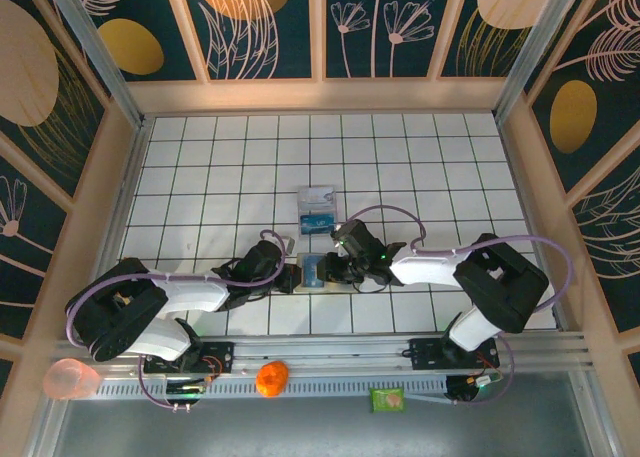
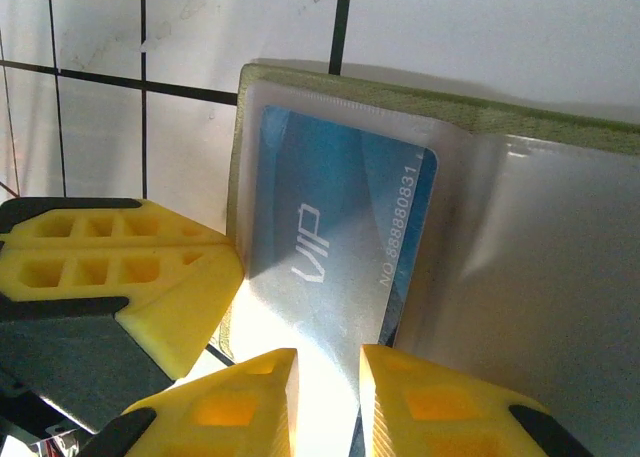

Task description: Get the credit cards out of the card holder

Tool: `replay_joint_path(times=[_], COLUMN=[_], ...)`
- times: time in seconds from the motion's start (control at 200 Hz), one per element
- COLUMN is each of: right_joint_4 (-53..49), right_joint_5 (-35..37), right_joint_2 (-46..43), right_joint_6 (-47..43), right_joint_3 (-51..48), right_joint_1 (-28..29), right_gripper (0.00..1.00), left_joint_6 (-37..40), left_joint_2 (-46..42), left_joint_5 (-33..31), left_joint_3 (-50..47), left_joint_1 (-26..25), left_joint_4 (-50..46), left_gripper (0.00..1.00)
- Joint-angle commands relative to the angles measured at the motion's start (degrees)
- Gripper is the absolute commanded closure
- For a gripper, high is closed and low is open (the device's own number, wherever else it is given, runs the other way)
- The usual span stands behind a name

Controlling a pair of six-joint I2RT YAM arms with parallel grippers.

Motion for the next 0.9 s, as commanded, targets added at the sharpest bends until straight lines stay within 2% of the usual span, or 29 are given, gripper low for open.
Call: replay_joint_path(times=[0.0, 0.18, 0.475, 0.706, 0.896], right_joint_4=[-0.8, -5.4, -12.66, -8.01, -8.85], right_joint_5=[1.53, 6.87, 17.15, 15.37, 14.15], right_joint_2=[1.14, 1.9, -2.57, -5.62, -8.12], right_joint_6=[0.99, 0.92, 1.26, -1.52, -4.09], right_joint_3=[-0.77, 0.71, 1.85, 1.17, 1.97], right_joint_1=[-0.11, 0.97, 2.87, 3.79, 2.87], right_gripper=[0.76, 0.77, 0.77, 0.71, 0.7], left_joint_6=[-0.74, -0.94, -0.71, -0.12, 1.49], left_joint_2=[0.79, 0.66, 0.58, -2.76, -8.9], left_joint_5=[0.84, 0.91, 0.51, -0.13, -1.9], left_joint_3=[-1.03, -1.31, -1.9, -1.12, 1.11], left_joint_1=[0.33, 0.35, 0.3, 0.3, 0.28], left_joint_4=[-0.74, -0.53, -0.54, -3.0, -8.33], left_gripper=[1.0, 1.0, 1.0, 1.0, 0.98])
